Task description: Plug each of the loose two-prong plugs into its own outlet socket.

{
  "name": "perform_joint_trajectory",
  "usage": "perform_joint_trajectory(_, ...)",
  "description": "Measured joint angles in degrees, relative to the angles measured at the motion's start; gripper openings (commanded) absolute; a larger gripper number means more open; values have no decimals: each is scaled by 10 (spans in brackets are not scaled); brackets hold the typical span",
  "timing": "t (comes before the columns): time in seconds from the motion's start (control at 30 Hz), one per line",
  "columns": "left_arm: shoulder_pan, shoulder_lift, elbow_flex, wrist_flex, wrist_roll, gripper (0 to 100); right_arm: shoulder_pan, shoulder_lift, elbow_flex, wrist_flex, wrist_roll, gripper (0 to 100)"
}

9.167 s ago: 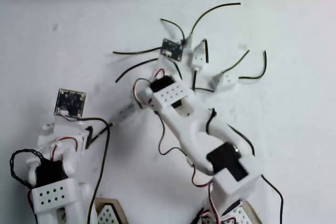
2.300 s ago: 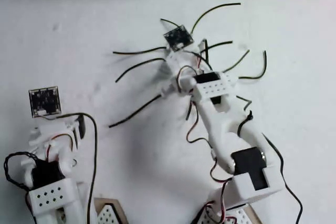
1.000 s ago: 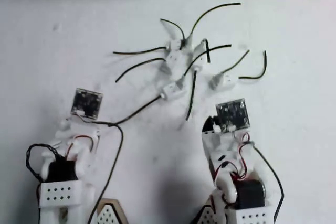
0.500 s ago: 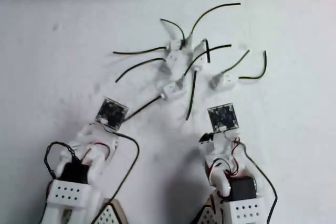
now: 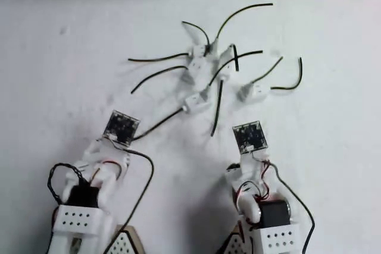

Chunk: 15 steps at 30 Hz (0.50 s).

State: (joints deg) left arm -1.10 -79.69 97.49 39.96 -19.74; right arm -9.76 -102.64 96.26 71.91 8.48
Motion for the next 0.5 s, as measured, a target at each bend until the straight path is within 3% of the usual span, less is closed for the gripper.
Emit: perform_joint_trajectory(0.5, -7, 0, 0, 0, 51, 24, 0, 0, 0, 4, 0, 18)
